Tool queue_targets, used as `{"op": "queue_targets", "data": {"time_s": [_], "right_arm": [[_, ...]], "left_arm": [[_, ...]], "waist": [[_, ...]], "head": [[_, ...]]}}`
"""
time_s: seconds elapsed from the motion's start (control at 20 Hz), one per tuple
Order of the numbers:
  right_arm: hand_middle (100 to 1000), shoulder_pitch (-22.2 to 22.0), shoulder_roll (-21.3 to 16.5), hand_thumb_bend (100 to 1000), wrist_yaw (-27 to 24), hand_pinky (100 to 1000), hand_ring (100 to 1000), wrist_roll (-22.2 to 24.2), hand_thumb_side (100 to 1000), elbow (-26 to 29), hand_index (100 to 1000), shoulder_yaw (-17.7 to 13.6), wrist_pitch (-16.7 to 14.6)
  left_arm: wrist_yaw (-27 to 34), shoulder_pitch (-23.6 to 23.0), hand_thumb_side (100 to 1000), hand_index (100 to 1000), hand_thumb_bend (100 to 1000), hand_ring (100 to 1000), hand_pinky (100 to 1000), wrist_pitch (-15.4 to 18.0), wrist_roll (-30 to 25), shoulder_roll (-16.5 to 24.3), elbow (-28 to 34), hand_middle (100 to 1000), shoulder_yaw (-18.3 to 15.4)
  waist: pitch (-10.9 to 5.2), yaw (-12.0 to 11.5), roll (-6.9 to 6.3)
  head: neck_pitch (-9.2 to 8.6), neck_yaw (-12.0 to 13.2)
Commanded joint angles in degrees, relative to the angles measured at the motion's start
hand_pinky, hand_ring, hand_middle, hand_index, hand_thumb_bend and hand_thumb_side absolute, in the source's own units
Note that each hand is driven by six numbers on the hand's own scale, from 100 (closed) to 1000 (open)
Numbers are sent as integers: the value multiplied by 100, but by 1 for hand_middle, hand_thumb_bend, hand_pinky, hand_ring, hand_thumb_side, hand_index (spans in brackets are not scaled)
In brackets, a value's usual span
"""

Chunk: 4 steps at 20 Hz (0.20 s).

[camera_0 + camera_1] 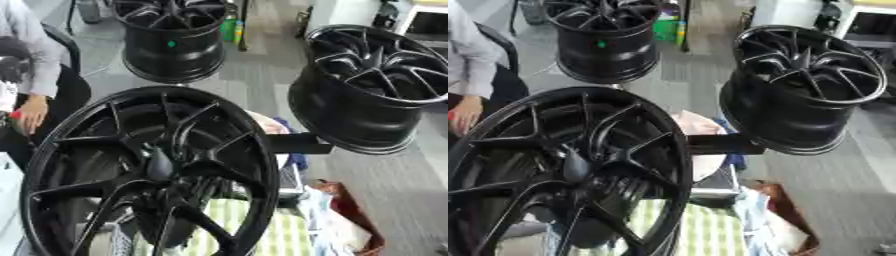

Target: Pull the pin out of the wheel hub.

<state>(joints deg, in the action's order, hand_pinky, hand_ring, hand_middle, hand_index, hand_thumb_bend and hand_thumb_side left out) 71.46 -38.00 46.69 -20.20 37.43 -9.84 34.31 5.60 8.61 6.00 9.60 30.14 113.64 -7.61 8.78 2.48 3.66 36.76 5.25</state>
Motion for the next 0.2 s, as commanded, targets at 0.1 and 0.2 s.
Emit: {"op": "queue_targets", "data": {"time_s": [0.1, 0.2], "right_arm": [[632, 74, 31, 100, -329, 757, 731, 184, 523, 632, 768, 207, -327], [628, 6, 122, 100, -496, 755, 730, 347, 578, 904, 768, 354, -494]], "left_arm": [[21, 64, 542, 794, 217, 800, 820, 19, -15, 81, 95, 702, -22], [34, 100, 538, 794, 218, 800, 820, 26, -8, 75, 95, 702, -19]], "waist": [[-85, 10, -27], [-90, 6, -32]], "head": [[30, -20], [45, -36]]}}
